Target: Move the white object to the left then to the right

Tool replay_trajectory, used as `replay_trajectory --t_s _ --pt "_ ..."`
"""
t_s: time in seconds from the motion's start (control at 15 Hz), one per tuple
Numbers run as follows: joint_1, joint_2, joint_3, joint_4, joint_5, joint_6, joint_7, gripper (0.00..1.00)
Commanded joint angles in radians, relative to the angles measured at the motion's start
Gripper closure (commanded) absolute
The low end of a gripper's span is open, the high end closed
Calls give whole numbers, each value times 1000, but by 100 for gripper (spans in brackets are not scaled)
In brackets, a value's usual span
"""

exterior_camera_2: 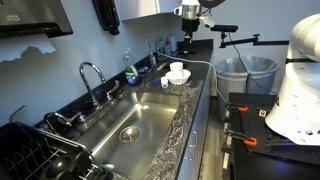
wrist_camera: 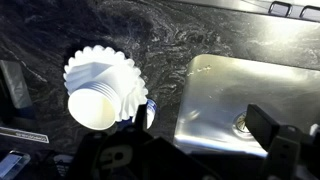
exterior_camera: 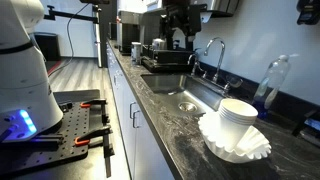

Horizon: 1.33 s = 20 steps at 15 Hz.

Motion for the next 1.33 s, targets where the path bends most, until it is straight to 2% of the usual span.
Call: replay_trajectory --t_s 0.0,0.27,0.6,1.27 --pt "-6 0 6 1 5 -2 -3 0" --pt "-5 8 9 1 1 5 -2 0" --pt "1 80 18 12 -3 20 2 0" --pt "-27 405 12 84 -69 204 1 0"
